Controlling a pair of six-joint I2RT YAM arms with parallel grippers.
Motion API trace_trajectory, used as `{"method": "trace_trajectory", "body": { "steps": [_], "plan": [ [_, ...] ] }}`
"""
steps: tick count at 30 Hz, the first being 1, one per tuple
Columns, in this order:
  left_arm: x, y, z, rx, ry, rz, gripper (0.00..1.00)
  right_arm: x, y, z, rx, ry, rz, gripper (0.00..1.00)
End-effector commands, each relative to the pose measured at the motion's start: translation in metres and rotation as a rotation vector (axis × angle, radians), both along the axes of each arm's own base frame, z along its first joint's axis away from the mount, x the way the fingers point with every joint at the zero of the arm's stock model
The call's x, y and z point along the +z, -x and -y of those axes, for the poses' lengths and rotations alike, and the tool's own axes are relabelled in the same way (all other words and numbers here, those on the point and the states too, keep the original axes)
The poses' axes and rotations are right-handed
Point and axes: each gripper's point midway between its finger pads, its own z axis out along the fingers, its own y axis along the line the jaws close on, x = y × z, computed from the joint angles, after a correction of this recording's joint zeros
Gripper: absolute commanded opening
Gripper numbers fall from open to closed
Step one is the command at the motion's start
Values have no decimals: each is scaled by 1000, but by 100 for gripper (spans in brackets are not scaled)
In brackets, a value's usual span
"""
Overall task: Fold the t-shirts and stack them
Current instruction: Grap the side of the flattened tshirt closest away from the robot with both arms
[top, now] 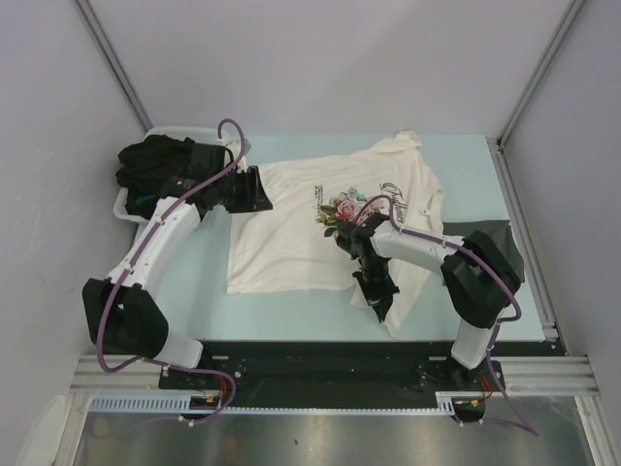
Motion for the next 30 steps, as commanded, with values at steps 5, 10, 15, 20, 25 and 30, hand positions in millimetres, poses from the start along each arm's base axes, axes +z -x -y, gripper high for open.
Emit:
{"method": "trace_trajectory", "body": {
  "steps": [5, 10, 15, 20, 25, 30],
  "plan": [
    [22, 0, 1, -20, 1, 76, 52, 5, -6, 1, -8, 3, 44, 0],
    [21, -2, 4, -26, 8, 68, 52, 24, -12, 25, -5, 34, 54, 0],
    [21, -2, 2, -20, 3, 67, 52, 49, -30, 54, -55, 38, 93, 0],
    [17, 8, -3, -7, -12, 51, 52, 67, -55, 60, -83, 22, 148, 0],
    [-16, 38, -21, 45, -76, -45, 52, 75, -74, 60, -74, 48, 183, 0],
    [-47, 67, -38, 156, -107, -130, 53, 80, -86, 61, -73, 55, 207, 0]
  ]
}}
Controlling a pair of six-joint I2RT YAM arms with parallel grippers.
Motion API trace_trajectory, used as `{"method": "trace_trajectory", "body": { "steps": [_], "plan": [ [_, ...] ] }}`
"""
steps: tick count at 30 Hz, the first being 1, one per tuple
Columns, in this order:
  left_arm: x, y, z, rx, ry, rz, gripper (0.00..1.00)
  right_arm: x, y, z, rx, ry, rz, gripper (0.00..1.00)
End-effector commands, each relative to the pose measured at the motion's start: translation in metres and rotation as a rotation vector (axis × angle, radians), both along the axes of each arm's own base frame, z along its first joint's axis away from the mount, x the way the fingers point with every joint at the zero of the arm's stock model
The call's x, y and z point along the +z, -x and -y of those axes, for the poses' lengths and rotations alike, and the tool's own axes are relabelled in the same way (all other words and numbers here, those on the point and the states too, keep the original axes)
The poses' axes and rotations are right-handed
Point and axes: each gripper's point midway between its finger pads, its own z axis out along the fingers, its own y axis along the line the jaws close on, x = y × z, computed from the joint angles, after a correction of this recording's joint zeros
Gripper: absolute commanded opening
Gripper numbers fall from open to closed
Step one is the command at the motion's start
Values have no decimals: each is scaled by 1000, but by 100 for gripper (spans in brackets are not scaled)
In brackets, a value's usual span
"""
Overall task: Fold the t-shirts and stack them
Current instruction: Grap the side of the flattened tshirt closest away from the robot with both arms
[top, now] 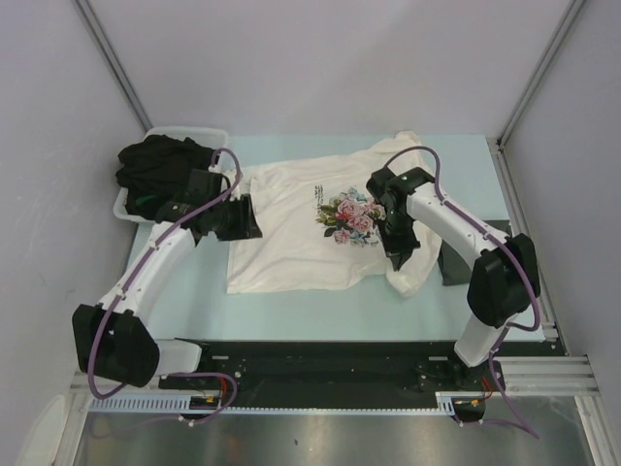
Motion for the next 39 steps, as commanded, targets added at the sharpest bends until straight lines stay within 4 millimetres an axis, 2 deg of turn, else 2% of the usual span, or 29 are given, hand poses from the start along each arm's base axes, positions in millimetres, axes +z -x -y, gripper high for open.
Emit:
{"method": "trace_trajectory", "body": {
  "steps": [1, 3, 4, 12, 24, 31, 39],
  "plan": [
    [-27, 29, -20, 115, -50, -69, 54, 15, 15, 24, 8, 97, -87, 0],
    [-32, 35, -24, 158, -54, -77, 54, 17, 12, 25, 6, 95, -82, 0],
    [-42, 38, -28, 176, -69, -88, 55, 18, 11, 26, 5, 96, -81, 0],
    [-76, 46, -40, 268, -116, -172, 59, 24, 10, 31, -16, 63, -76, 0],
    [-113, 52, -54, 379, -193, -276, 60, 25, 11, 32, -21, 52, -75, 0],
    [-132, 66, -65, 425, -245, -326, 60, 26, 13, 34, -28, 40, -76, 0],
    [-141, 77, -75, 446, -296, -355, 60, 26, 14, 34, -26, 33, -76, 0]
  ]
}}
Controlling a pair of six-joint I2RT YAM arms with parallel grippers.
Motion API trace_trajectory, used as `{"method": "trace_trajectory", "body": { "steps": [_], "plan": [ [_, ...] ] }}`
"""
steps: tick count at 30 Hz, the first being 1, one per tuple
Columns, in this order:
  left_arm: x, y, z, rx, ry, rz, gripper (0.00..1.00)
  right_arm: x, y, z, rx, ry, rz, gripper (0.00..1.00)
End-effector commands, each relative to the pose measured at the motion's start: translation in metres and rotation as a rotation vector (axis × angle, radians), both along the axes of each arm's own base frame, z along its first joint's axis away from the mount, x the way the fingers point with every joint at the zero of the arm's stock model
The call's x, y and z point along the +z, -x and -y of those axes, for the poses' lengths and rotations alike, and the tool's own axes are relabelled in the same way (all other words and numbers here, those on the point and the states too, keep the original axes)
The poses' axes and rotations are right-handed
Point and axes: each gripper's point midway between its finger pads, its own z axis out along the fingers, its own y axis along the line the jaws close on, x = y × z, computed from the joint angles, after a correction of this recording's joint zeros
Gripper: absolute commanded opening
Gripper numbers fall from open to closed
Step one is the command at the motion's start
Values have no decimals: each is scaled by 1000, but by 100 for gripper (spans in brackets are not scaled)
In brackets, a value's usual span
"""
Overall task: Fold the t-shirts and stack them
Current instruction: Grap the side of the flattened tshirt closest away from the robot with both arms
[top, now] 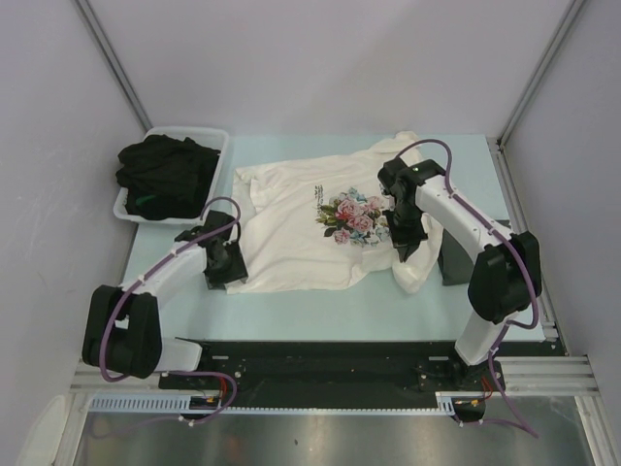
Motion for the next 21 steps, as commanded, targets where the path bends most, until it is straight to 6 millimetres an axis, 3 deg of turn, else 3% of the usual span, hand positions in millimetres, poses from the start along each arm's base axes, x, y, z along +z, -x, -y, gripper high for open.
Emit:
{"method": "trace_trajectory", "body": {
  "steps": [1, 11, 21],
  "plan": [
    [-4, 1, -8, 32, -42, -5, 60, 21, 38, 18, 8, 33, -103, 0],
    [-28, 13, -9, 44, -55, -85, 60, 21, 40, 20, 3, 30, -101, 0],
    [-33, 3, -4, 34, -40, -86, 56, 21, 40, 22, -1, 32, -105, 0]
  ]
}}
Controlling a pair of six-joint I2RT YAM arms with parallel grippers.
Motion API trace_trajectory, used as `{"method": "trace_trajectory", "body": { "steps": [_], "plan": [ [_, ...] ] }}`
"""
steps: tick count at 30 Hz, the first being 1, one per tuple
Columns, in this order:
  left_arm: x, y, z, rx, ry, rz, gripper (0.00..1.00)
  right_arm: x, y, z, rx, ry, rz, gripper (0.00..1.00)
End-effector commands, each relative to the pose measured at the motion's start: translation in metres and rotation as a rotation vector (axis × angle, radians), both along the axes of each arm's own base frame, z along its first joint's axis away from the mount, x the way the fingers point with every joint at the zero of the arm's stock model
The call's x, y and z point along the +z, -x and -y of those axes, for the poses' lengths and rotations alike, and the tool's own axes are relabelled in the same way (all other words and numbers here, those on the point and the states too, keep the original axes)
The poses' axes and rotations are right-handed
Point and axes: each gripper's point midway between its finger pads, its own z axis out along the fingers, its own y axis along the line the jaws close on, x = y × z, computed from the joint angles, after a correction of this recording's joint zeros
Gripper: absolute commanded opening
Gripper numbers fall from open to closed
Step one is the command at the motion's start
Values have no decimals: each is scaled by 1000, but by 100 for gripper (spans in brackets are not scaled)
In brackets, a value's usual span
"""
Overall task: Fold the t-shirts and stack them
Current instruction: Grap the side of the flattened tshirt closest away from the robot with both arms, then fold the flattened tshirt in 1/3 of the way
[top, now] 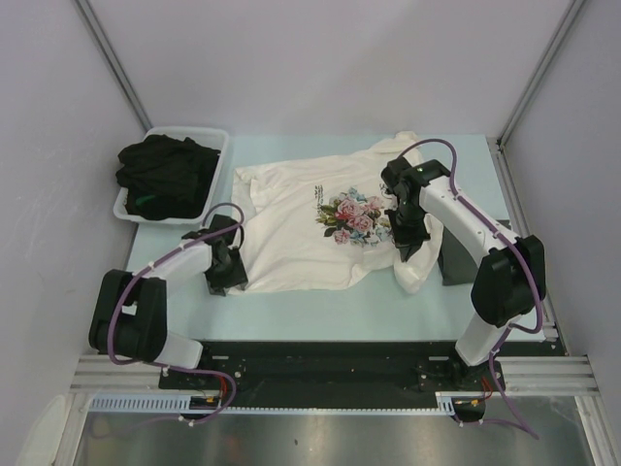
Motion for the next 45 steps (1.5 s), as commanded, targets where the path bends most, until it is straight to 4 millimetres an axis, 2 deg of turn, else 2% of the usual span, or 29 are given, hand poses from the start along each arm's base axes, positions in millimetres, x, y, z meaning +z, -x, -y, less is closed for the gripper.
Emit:
{"method": "trace_trajectory", "body": {
  "steps": [1, 3, 5, 6, 7, 8, 12, 15, 21, 25, 29, 36, 39, 45],
  "plan": [
    [-8, -7, 3, 6, 0, -1, 53, 15, 38, 19, 7, 48, -117, 0],
    [-8, -9, 3, 3, -2, -2, 50, 16, 38, 19, 7, 46, -117, 0],
    [-7, -11, 3, 5, -3, 4, 38, 16, 39, 20, 1, 47, -119, 0],
    [-7, -11, 2, 5, -4, 3, 29, 16, 38, 20, 0, 47, -120, 0],
    [-7, -11, 3, 3, -2, 4, 4, 16, 38, 20, -2, 48, -118, 0],
    [-6, -11, 3, 3, 0, 6, 0, 16, 37, 22, -6, 49, -117, 0],
    [-1, -13, 1, -7, -8, 25, 0, 17, 36, 26, -23, 59, -111, 0],
    [13, -18, -5, -3, -32, 61, 0, 17, 34, 34, -52, 93, -109, 0],
    [55, -30, -26, 23, -100, 151, 0, 19, 29, 55, -126, 133, -91, 0],
    [79, -38, -38, 46, -112, 195, 0, 21, 29, 59, -147, 123, -88, 0],
    [89, -40, -47, 50, -127, 206, 0, 20, 29, 61, -154, 123, -90, 0],
    [101, -42, -53, 52, -134, 226, 0, 22, 30, 69, -181, 120, -81, 0],
    [105, -45, -55, 46, -133, 235, 0, 23, 29, 66, -181, 92, -86, 0],
    [116, -57, -50, 23, -104, 263, 0, 27, 6, 53, -157, 41, -78, 0]
  ]
}}
